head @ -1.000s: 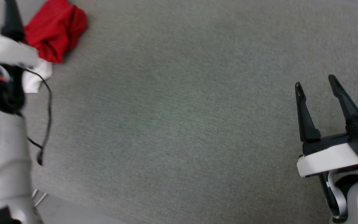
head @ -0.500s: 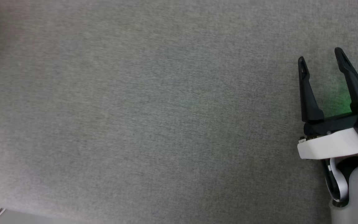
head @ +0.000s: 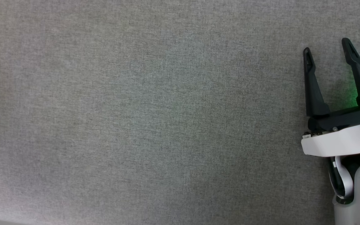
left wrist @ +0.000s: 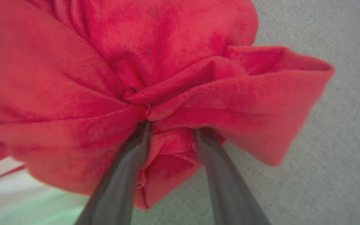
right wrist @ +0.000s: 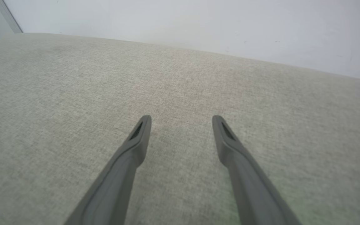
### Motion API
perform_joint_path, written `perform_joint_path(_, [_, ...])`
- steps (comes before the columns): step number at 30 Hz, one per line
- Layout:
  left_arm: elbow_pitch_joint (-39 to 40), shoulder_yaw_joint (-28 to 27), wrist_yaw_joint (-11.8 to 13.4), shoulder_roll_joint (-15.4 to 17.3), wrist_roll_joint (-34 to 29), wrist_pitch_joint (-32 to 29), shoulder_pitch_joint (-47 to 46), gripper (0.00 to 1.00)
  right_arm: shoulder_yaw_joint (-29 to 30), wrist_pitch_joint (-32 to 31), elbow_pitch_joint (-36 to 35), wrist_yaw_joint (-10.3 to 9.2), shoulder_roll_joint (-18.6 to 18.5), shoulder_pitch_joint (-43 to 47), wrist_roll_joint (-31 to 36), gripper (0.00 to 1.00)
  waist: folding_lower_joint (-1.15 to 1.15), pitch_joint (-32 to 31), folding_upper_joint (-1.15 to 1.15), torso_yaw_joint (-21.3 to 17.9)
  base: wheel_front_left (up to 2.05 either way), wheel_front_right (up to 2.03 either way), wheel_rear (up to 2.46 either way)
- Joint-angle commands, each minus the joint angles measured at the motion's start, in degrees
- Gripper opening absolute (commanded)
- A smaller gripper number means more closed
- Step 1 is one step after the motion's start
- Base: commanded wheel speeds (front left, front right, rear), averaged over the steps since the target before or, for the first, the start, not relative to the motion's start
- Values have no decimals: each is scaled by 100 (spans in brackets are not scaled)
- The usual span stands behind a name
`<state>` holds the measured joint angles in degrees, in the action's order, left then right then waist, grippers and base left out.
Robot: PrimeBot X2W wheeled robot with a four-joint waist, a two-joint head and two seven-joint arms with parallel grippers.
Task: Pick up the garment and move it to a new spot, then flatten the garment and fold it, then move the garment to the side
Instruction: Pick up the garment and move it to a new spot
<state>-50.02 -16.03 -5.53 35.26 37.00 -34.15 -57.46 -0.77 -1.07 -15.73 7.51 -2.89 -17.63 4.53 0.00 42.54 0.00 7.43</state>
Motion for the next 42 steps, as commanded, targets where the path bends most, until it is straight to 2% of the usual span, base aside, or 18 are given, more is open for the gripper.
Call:
perform_joint_path(1, [-159, 150, -5, -294, -97, 110, 279, 0, 18, -27, 36, -4, 2, -44, 44, 100, 0, -83, 0, 42, 0, 0, 0])
perform_joint_path(7, [265, 352, -66, -35, -467, 1261, -176, 0, 30, 20, 77, -4, 2, 65, -34, 100, 0, -535, 0, 161, 0, 0, 0])
perform_joint_path(17, [612, 908, -145, -5, -1141, 3242, -374, 0, 292, 345, 472, -4, 3, 540, -536, 100, 0, -1843, 0, 174, 0, 0, 0])
perform_joint_path(22, [811, 1091, -175, -101, -1213, 3848, -211, 0, 369, 411, 600, -4, 3, 826, -743, 100, 0, -2319, 0, 93, 0, 0, 0])
perform_joint_path(27, [1209, 1268, -145, -426, -1245, 4235, 255, 0, 393, 458, 698, -4, 3, 1160, -883, 100, 0, -2836, 0, -93, 0, 0, 0])
perform_joint_path(31, [1766, 1359, -59, -747, -1186, 4247, 927, 0, 390, 442, 710, -4, 5, 1395, -981, 100, 0, -3131, 0, -288, 0, 0, 0])
perform_joint_path(37, [3201, 1564, 99, -1374, -1025, 4153, 2130, 0, 402, 363, 654, -4, 4, 1632, -1072, 100, 0, -3338, 0, -684, 0, 0, 0])
perform_joint_path(42, [4403, 2190, 157, -1923, -1131, 3915, 2888, 0, 354, 263, 563, -4, 3, 1668, -1034, 100, 0, -3318, 0, -1103, 0, 0, 0])
